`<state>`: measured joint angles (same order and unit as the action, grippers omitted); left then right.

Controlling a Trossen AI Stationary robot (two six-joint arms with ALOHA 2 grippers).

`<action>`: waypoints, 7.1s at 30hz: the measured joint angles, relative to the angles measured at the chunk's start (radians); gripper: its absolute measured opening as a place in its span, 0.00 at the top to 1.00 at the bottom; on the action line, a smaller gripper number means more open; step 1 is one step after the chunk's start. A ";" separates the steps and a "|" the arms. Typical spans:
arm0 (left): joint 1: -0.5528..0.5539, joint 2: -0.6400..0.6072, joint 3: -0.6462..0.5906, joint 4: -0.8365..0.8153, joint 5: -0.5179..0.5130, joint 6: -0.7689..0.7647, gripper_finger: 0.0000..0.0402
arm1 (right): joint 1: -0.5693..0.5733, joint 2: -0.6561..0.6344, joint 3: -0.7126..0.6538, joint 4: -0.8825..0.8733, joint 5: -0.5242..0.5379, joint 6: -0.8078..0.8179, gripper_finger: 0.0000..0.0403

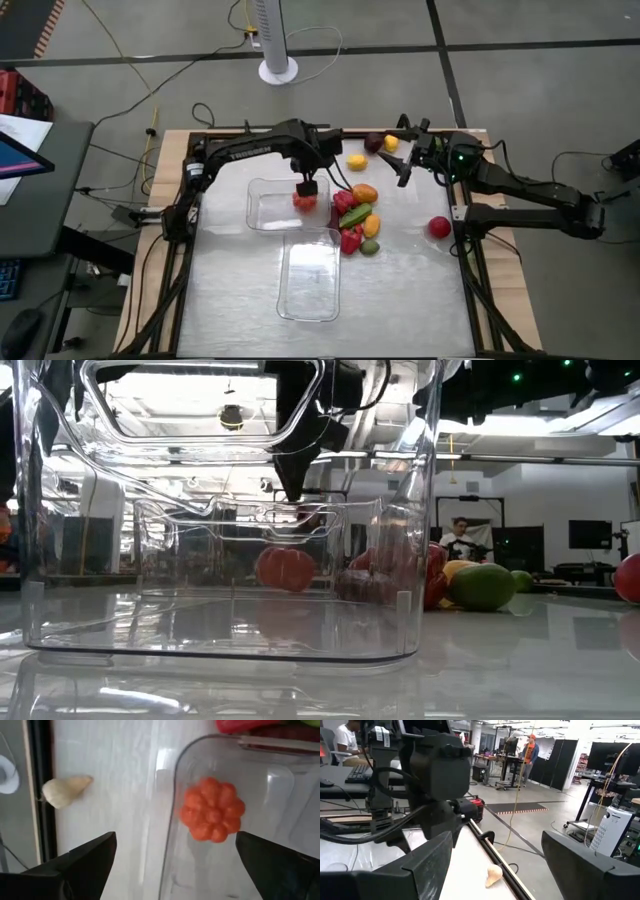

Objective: Sort produce into baskets
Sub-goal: Put the garlic into the top transparent bin, then put the top red bell pepper into the top transparent bin

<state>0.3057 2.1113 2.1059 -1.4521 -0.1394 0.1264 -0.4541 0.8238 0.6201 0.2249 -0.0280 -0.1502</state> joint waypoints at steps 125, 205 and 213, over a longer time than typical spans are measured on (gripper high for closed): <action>0.358 -0.129 -0.972 1.509 -0.035 -0.468 0.33 | 0.059 0.000 0.000 -0.006 0.003 0.034 0.17; -0.119 -0.923 -1.368 1.556 -0.016 -0.026 0.30 | 0.385 0.592 0.126 -0.310 0.196 0.222 0.26; -0.119 -0.949 -1.426 1.582 -0.030 -0.094 0.30 | 0.422 0.678 0.125 -0.321 0.342 0.468 0.26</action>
<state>0.1867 1.1618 0.6796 0.1303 -0.1694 0.0322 -0.0321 1.5018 0.7452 -0.0959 0.3139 0.3176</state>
